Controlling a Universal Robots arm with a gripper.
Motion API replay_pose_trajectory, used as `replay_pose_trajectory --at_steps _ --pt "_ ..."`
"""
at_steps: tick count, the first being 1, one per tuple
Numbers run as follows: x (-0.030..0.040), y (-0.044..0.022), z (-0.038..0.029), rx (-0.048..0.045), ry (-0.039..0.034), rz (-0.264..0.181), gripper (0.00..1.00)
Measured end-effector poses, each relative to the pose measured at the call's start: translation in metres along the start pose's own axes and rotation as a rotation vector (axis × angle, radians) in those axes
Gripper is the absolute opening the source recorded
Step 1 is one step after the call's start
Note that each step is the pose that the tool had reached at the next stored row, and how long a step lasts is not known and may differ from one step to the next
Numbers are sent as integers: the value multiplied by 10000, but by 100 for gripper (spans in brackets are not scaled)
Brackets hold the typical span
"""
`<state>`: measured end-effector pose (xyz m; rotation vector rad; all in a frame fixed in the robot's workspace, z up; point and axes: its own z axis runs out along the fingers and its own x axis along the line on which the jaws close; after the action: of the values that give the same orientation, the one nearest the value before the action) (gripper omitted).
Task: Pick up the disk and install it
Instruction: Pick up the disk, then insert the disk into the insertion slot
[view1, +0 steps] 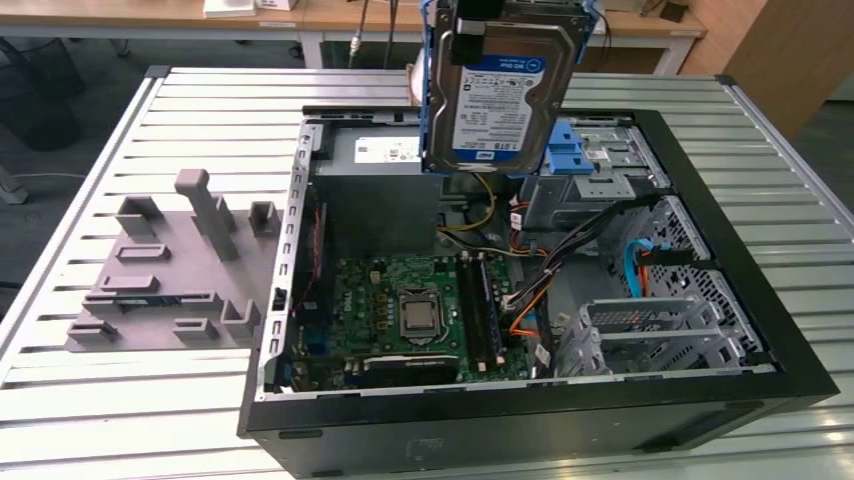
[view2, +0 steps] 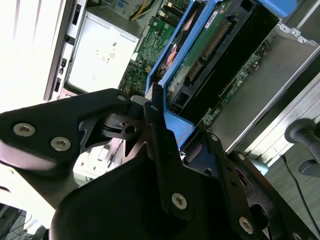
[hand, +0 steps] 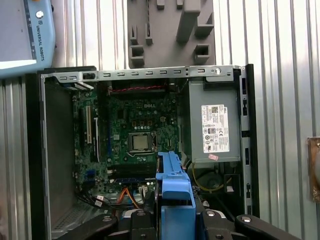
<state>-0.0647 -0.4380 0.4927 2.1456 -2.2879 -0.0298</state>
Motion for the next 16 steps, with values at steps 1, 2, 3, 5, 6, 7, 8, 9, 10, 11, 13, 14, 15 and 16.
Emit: replay_pose_trajectory --at_steps 1,2,3,5,6,7,8,9,10,11,13,14,15,16 --pt "-1 -15 0 0 1 -1 36" --pt "-2 -30 -1 0 0 -1 36" --pt "-2 -30 -1 0 0 -1 36" --pt "-2 -32 0 0 0 -1 36" --pt "-3 -34 -1 0 1 -1 36" --pt "-3 -34 -1 0 1 -1 36" --pt "-3 -35 -1 0 1 -1 36" --pt "-3 -36 -1 0 1 -1 36" --pt "-3 -37 -1 0 0 -1 36" --pt "-2 -37 -1 0 0 -1 36" --pt "12 -39 -1 0 1 -3 36" --pt "25 -39 0 0 1 -1 36" --pt "42 -40 0 0 0 -1 36" --pt "65 -42 1 1 1 -1 36"
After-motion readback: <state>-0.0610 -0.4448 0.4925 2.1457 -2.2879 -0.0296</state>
